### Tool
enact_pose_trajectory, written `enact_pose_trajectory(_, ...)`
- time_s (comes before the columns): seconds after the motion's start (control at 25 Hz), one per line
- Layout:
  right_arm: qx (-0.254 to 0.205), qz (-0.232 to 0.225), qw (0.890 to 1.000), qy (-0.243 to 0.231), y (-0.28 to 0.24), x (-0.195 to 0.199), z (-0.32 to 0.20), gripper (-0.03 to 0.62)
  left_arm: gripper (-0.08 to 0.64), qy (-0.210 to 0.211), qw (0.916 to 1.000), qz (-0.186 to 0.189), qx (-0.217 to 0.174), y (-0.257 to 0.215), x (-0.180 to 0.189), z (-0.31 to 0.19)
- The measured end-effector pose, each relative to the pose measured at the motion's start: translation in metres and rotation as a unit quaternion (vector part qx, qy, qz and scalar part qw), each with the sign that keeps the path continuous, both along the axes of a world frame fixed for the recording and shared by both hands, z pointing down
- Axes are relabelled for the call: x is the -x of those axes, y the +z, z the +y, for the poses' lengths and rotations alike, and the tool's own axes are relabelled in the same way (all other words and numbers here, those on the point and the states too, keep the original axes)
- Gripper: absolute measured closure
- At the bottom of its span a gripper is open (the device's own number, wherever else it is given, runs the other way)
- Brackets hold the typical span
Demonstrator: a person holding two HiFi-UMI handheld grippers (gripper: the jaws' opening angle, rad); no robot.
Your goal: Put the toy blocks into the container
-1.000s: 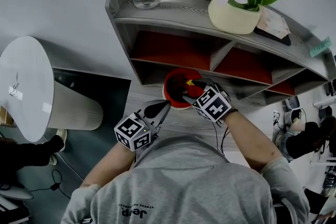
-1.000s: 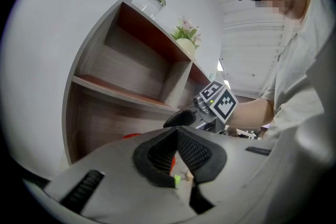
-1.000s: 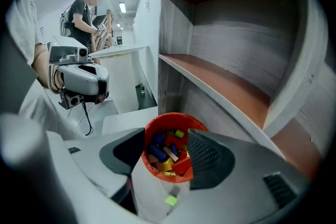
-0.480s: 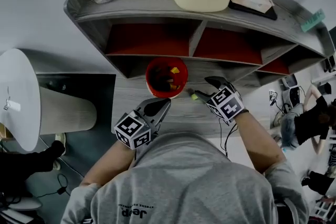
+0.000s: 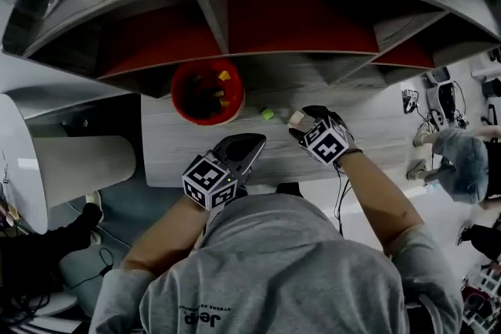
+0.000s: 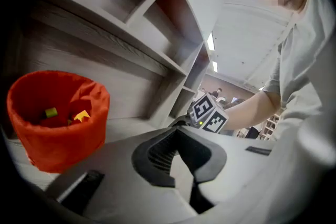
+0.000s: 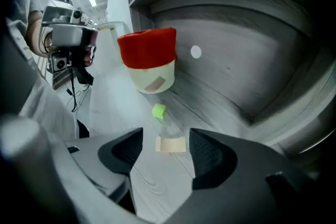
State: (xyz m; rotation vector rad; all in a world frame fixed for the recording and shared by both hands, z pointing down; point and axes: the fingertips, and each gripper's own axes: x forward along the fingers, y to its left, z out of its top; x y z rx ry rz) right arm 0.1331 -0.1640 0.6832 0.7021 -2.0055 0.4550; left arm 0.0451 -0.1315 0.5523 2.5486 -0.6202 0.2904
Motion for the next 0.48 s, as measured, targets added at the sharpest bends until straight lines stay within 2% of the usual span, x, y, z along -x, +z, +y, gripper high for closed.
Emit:
enact_pose_trajectory(0.32,0.018,0.023,1.0,-0.007,0.07,-0.011,-0.011,0.265,0.549,0.003,0.9996,-0.017,0.023,0.041,-0.024,0.003)
enact_pose_trajectory(0.48,0.027,0.004,1.0,-0.004,0.081,-0.006,-0.01,0.265,0.549,-0.003,0.9992,-0.02,0.036,0.052,-0.022,0.008)
